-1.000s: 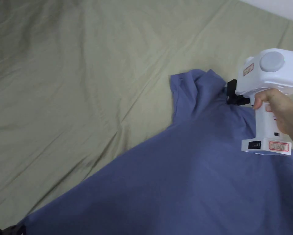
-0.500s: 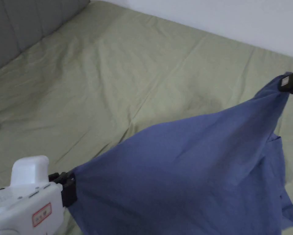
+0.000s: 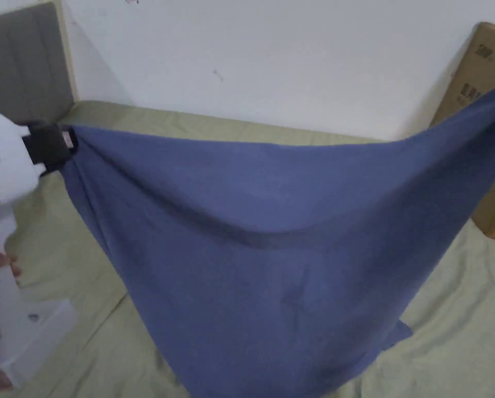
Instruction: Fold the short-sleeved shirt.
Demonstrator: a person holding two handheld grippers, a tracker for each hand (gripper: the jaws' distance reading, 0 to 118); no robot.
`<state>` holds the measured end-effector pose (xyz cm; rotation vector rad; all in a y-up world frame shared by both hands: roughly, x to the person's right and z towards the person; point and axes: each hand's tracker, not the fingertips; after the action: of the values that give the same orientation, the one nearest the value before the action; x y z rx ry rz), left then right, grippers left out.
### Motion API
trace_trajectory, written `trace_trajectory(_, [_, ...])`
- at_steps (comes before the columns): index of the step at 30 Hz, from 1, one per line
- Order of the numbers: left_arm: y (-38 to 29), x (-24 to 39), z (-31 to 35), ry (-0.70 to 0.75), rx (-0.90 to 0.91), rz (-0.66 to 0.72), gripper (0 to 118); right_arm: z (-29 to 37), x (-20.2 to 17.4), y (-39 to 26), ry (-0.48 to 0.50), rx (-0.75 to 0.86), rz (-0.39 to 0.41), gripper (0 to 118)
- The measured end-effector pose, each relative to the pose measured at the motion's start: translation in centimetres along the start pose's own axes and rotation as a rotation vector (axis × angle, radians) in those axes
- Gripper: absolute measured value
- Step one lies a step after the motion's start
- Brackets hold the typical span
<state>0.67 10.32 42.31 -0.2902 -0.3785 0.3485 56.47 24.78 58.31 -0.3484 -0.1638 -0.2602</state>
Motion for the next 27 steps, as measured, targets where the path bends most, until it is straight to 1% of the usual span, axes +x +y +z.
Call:
trace_trajectory(4, [5.9, 0.9, 0.9, -0.106, 0.08, 0.035, 2, 4.1, 0.2, 1.3, -0.01, 0.055, -0.015, 2])
trace_trajectory(7, [10.2, 1.2, 0.6, -0.102, 0.133, -0.002, 2, 5.8, 0.0, 2.6, -0.026, 0.092, -0.029, 2])
trace_trajectory(9, [13.2, 1.6, -0.2, -0.094, 0.131, -0.016, 2, 6.1, -0.2, 3.8, -0.03, 0.101, -0.044, 2])
trace_trajectory(11, [15.7, 1.8, -1.7, -0.1, 0.116, -0.014, 2, 5.7, -0.7, 5.0, -0.036, 0.107, -0.042, 2])
trace_trajectory(13, [17.8, 2.3, -3.5, -0.089, 0.091, -0.005, 2, 4.9, -1.3, 6.5, -0.066, 0.119, -0.02, 2])
trace_trajectory(15, [19.4, 3.1, -5.7, -0.022, 0.078, -0.035, 2, 3.4, -1.8, 8.2, -0.074, 0.118, -0.022, 2])
trace_trajectory(17, [20.7, 4.2, -7.8, 0.032, 0.073, -0.081, 2, 1.7, -2.1, 9.9, -0.073, 0.12, -0.055, 2])
trace_trajectory(18, [21.2, 4.8, -9.1, 0.053, 0.075, -0.108, 2, 0.7, -2.4, 11.0, -0.077, 0.121, -0.056, 2])
trace_trajectory(22, [23.8, 6.7, -13.9, 0.112, 0.07, -0.165, 2, -3.6, -3.4, 14.8, -0.168, 0.143, -0.061, 2])
trace_trajectory(24, [25.1, 7.5, -16.5, 0.116, 0.075, -0.173, 2, -6.1, -3.8, 16.6, -0.206, 0.161, -0.066, 2])
trace_trajectory(26, [26.2, 8.3, -18.9, 0.143, 0.078, -0.197, 2, -8.5, -3.9, 18.1, -0.215, 0.185, -0.091, 2])
trace_trajectory(27, [26.7, 8.8, -20.2, 0.162, 0.089, -0.213, 2, -9.8, -4.0, 19.0, -0.238, 0.195, -0.095, 2])
